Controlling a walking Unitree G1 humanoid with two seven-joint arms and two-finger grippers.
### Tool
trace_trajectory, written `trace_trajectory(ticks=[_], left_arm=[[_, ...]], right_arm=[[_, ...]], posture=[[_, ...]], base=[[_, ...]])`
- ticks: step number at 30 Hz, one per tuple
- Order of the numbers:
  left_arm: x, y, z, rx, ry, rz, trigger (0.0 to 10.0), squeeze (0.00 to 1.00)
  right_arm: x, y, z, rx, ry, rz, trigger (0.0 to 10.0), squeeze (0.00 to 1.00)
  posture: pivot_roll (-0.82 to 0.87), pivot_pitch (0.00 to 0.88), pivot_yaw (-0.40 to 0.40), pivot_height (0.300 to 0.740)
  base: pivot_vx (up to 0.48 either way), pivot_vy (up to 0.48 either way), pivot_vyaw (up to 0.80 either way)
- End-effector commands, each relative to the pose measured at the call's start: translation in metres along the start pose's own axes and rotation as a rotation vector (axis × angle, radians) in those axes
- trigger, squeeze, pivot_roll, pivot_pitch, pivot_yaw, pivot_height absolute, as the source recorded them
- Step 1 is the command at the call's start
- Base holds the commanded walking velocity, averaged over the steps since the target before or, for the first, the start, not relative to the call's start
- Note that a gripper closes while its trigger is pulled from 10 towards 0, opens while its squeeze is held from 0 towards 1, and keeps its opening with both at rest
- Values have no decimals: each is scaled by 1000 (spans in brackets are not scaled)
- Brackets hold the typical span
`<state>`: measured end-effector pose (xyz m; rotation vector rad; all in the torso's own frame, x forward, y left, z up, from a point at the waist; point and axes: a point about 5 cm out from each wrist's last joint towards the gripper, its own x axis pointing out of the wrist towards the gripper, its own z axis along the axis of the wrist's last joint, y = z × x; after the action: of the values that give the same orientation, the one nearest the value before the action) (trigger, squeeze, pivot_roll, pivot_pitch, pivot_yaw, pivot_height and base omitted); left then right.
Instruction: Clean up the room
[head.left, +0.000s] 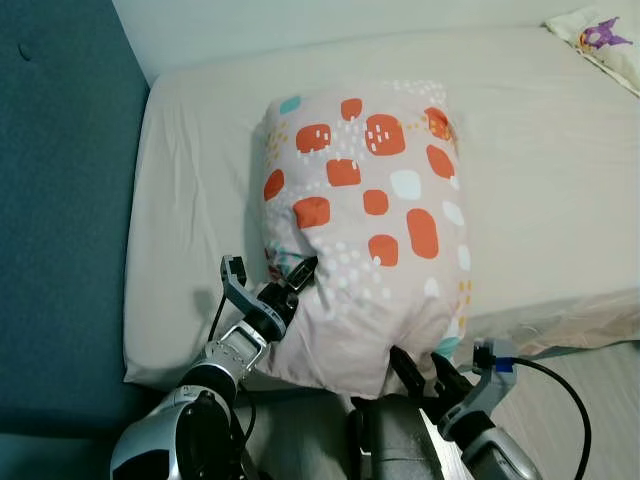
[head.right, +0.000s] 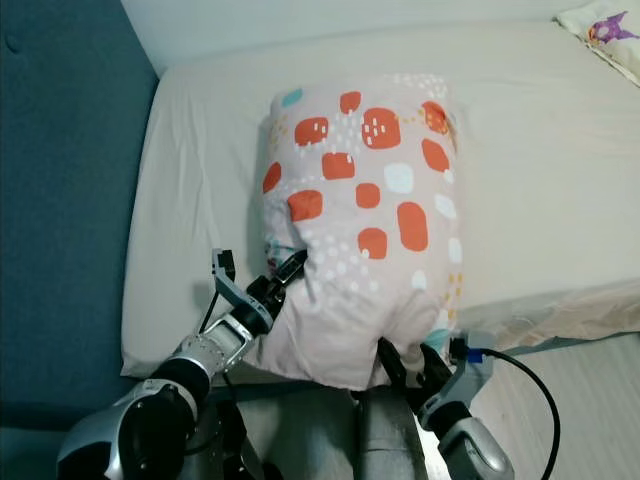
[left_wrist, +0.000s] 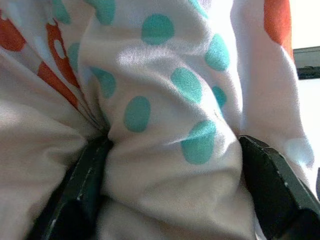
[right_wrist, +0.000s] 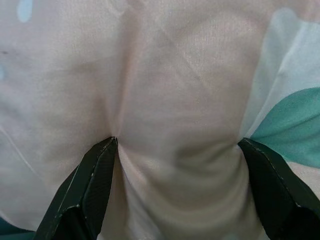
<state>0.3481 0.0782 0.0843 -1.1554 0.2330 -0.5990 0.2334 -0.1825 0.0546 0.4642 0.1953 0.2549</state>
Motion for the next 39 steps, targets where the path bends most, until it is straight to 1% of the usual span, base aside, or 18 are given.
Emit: trace_trajectory(ticks=[1, 2, 3, 4, 6, 10, 14, 15, 17, 19, 23, 27, 29, 30, 31, 34, 36, 39], left_arm=[[11, -9, -30, -76, 76, -23, 0, 392], [11, -9, -30, -76, 76, -23, 0, 392], [17, -15, -22, -53, 45, -20, 0, 118], [27, -24, -7, -7, -6, -1, 0, 0], [43, -42, 15, 57, -80, 10, 0, 0], [48, -49, 22, 76, -103, 6, 0, 0], [69, -91, 60, 200, -187, -47, 0, 0], [69, -91, 60, 200, -187, -47, 0, 0], [76, -118, 88, 312, -243, -62, 0, 0], [74, -126, 108, 388, -286, -18, 0, 0], [62, -111, 130, 422, -344, 133, 0, 0], [56, -105, 135, 427, -358, 180, 0, 0], [35, -76, 145, 419, -371, 309, 0, 0], [35, -76, 145, 419, -371, 309, 0, 0], [27, -62, 142, 414, -348, 345, 0, 0], [27, -62, 142, 414, -348, 345, 0, 0], [16, -31, 112, 414, -207, 365, 0, 0], [13, -23, 101, 414, -157, 361, 0, 0]], right_arm=[[4, 6, -12, 33, 46, 23, 10000, 0], [4, 6, -12, 33, 46, 23, 10000, 0], [6, 6, -11, 31, 46, 25, 10000, 0], [9, 6, -11, 27, 46, 27, 10000, 0], [13, 6, -9, 22, 44, 30, 10000, 0], [14, 6, -8, 21, 43, 30, 10000, 0], [16, 5, -6, 13, 35, 23, 10000, 0], [16, 5, -6, 13, 35, 23, 10000, 0], [18, 4, -5, 9, 30, 19, 10000, 0], [19, 5, -5, 7, 25, 16, 10000, 0], [19, 4, -5, 6, 22, 11, 10000, 0], [19, 4, -5, 4, 23, 10, 10000, 0], [20, 2, -5, -1, 25, 1, 10000, 0], [20, 2, -5, -1, 25, 1, 10000, 0], [21, 2, -5, -4, 29, -4, 10000, 0], [21, 2, -5, -4, 29, -4, 10000, 0], [25, 2, -3, -22, 37, -19, 10000, 0], [26, 1, -1, -35, 34, -28, 10000, 0]], posture=[[-285, 321, 58, 580], [-285, 321, 58, 580], [-283, 315, 59, 580], [-282, 303, 57, 580], [-282, 294, 60, 580], [-282, 294, 60, 580], [-290, 273, 64, 580], [-290, 273, 64, 580], [-295, 265, 68, 580], [-299, 264, 70, 580], [-300, 266, 66, 580], [-300, 266, 66, 580], [-290, 269, 62, 580], [-290, 269, 62, 580], [-288, 269, 59, 580], [-288, 269, 59, 580], [-288, 269, 54, 580], [-288, 269, 54, 580]], base=[[0, 0, 0], [0, 0, 0], [0, 0, 0], [0, 0, 0], [0, 0, 0], [0, 0, 0], [0, 0, 0], [0, 0, 0], [0, 0, 0], [0, 0, 0], [0, 0, 0], [0, 0, 0], [0, 0, 0], [0, 0, 0], [0, 0, 0], [0, 0, 0], [0, 0, 0], [0, 0, 0]])
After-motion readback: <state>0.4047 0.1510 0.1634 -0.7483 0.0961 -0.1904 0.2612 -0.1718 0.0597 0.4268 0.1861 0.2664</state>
